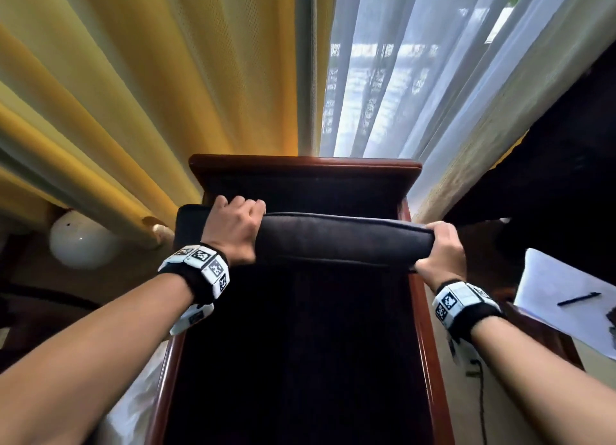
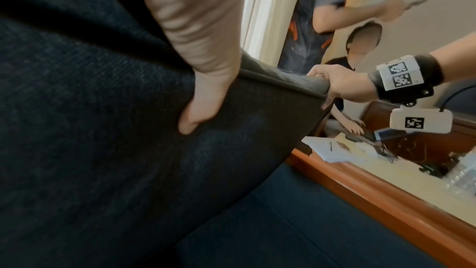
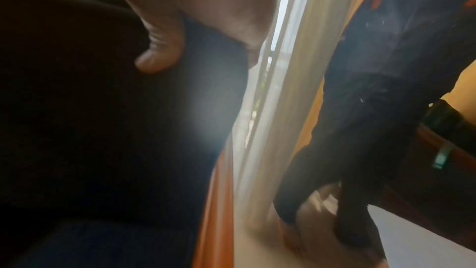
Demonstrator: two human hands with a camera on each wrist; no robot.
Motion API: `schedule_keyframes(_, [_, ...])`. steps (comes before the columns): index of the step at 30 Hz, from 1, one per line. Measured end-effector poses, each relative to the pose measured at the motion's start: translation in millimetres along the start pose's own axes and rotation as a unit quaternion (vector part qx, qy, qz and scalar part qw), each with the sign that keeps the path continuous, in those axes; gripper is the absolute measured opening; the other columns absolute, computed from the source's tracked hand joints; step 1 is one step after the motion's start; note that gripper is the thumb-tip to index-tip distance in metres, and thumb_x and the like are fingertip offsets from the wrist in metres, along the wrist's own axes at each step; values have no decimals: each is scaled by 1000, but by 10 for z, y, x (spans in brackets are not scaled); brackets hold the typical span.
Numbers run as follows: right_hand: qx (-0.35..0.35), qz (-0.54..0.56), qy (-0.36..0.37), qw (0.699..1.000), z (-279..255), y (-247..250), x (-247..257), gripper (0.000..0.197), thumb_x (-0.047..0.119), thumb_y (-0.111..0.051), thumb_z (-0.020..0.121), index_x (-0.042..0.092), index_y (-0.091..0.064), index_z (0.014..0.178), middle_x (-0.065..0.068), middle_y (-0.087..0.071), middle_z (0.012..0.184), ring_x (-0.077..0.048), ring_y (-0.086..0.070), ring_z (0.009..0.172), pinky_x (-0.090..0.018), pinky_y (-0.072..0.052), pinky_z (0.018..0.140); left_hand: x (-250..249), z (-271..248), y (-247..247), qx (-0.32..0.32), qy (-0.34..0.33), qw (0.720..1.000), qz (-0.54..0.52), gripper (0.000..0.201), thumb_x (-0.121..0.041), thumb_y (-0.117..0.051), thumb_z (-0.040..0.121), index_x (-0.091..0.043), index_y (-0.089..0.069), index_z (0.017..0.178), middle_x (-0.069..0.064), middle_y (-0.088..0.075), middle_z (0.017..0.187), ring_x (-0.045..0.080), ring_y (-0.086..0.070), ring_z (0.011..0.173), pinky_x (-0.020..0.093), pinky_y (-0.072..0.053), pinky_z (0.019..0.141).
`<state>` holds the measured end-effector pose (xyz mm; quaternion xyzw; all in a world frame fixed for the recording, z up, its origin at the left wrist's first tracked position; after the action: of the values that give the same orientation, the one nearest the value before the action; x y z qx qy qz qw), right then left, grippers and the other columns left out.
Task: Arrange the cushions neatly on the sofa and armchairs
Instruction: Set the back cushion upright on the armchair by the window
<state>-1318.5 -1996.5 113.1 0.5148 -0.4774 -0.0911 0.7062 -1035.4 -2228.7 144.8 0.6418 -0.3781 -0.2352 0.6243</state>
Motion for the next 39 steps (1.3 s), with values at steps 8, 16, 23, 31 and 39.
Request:
schedule_keyframes(8, [104, -117, -51, 986, -240, -650, -413, 68, -8, -67, 64, 16, -48, 124, -7, -36, 142, -44, -56, 97, -46, -50, 85, -129, -225, -789, 12, 46, 999, -22, 82, -18, -79, 31, -16, -53, 109, 5, -56, 96, 29, -45, 85, 40, -37, 65])
schedule_keyframes(16, [115, -204, -2, 972, 28, -918, -351, 76, -13, -59, 71, 17, -26, 133, -25, -27, 147, -48, -48, 98, -53, -49, 74, -53, -43, -1033, 124, 125, 983, -43, 94, -29, -82, 52, -25, -31, 131, 5, -37, 124, 26, -31, 108, 44, -35, 83])
schedule_keyframes(23, [141, -214, -25, 966, 950, -1002, -77, 72, 3, -61, 85, 23, -22, 142, -17, -20, 148, -46, -45, 111, -52, -45, 91, 307, 821, -938, 132, 141, 981, -23, 118, -48, -91, 50, -31, -25, 145, 7, -35, 139, 31, -33, 130, 51, -35, 98])
schedule_keyframes(31, [119, -248, -16, 961, 1400, -1254, -4, 91, 10, -62, 90, 2, 4, 152, -37, -2, 155, -54, -42, 123, -56, -41, 98, 409, 1206, -1140, 65, 147, 987, 15, 116, -50, -82, 67, -31, -9, 155, 11, -24, 156, 31, -21, 146, 50, -34, 100])
schedule_keyframes(39, [122, -213, -32, 969, 1223, -1110, -20, 97, 18, -68, 87, 12, 1, 154, -21, -11, 158, -45, -35, 132, -53, -39, 104, 554, 878, -1025, 79, 168, 978, -95, 115, -67, -76, 64, -36, -12, 154, 3, -13, 164, 27, -10, 151, 51, -27, 108])
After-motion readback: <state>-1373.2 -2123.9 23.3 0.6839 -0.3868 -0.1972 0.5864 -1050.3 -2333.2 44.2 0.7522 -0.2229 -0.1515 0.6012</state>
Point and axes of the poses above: each hand's wrist, its own z-axis towards the middle knuckle, its own y-axis out of the back of the hand, x = y × z, the point moved 6 cm from there along z, towards the middle knuckle
